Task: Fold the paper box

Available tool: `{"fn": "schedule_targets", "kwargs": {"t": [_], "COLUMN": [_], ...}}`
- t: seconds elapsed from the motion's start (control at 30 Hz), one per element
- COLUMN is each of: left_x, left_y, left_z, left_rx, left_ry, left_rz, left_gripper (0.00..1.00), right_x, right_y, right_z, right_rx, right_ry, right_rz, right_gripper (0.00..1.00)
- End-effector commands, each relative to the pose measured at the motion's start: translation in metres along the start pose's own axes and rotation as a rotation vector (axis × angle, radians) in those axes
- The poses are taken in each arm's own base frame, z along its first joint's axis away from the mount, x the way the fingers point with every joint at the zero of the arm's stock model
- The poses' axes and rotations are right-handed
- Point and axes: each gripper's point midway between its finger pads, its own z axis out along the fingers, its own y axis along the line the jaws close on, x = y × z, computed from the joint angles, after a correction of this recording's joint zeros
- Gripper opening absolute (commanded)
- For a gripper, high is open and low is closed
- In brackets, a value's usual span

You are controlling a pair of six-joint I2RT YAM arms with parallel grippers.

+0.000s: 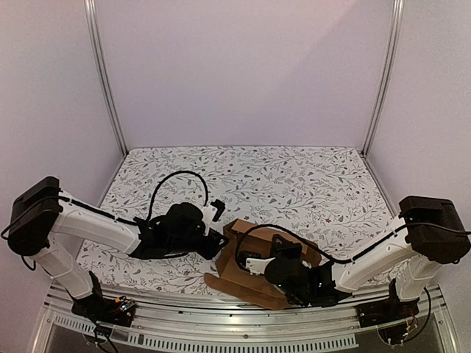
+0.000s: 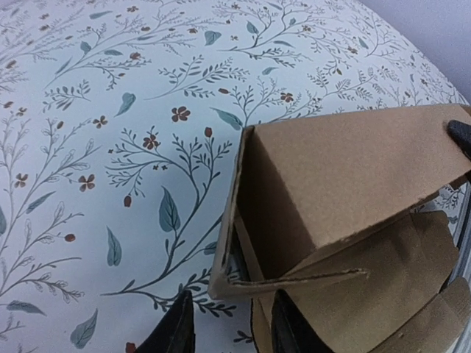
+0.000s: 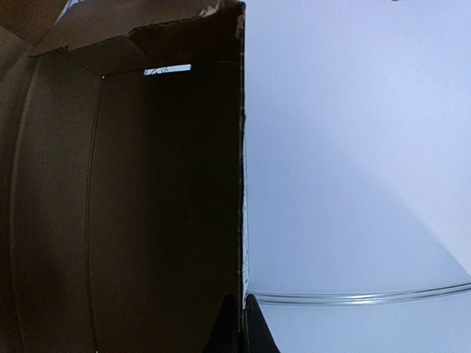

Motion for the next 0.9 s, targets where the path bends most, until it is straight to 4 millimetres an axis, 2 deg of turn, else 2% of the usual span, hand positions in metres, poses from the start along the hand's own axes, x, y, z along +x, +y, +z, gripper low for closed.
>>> {"fn": "schedule_targets", "kwargs": {"t": [0.0, 0.6, 0.87], "left_x": [-0.006, -0.027, -0.033], "left_y": [-0.002, -0.014, -0.014], "left_z": [0.007, 0.022, 0.030], "left_rx": [0.017, 0.051, 0.055], "left_ry": [-0.037, -0.095, -0.106], "left_rz": [0.021, 0.052, 0.056], "left_gripper": [0.37, 0.41, 0.36], "right_x": [-0.003, -0.012, -0.013], "right_y": [0.001, 0.004, 0.004], "right_z": [-0.004, -0.006, -0.008], "right_rx": [0.004, 0.003, 0.005], "right_ry": [-0.013, -0.026, -0.031], "right_rz": [0.006, 0.014, 0.020], "right_gripper": [0.00, 0.00, 0.00]}}
